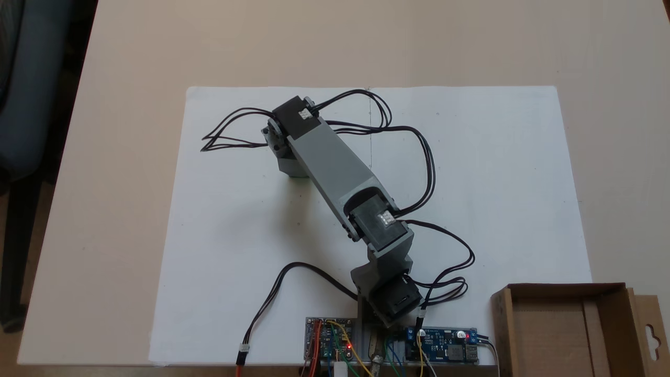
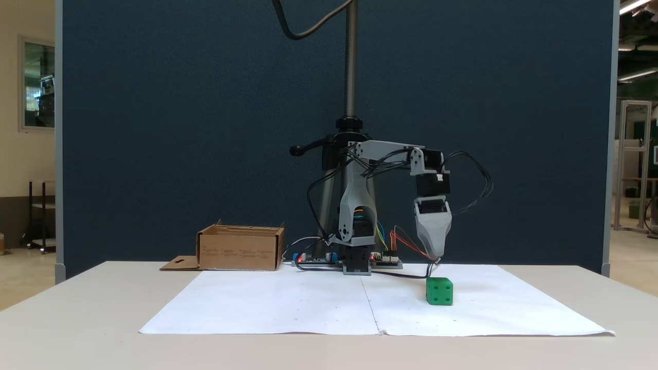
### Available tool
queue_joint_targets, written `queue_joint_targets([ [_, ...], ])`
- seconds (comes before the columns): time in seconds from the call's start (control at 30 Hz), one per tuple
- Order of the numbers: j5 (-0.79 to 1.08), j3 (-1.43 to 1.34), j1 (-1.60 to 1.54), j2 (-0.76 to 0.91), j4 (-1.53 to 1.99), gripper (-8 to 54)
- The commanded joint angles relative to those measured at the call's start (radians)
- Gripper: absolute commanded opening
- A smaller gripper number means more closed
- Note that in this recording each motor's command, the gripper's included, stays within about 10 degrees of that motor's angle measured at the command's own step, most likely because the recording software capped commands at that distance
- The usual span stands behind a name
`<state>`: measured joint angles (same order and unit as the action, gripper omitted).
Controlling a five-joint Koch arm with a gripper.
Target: Grasp a green dice and put it in the bin.
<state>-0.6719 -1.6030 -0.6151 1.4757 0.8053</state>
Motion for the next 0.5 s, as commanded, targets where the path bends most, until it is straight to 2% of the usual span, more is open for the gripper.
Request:
queue_joint_targets([
  [0.0,-0.091,-0.002,-0.006,0.017,-0.032,43.0],
  [0.47,-0.091,-0.046,-0.018,-0.011,-0.106,43.0],
])
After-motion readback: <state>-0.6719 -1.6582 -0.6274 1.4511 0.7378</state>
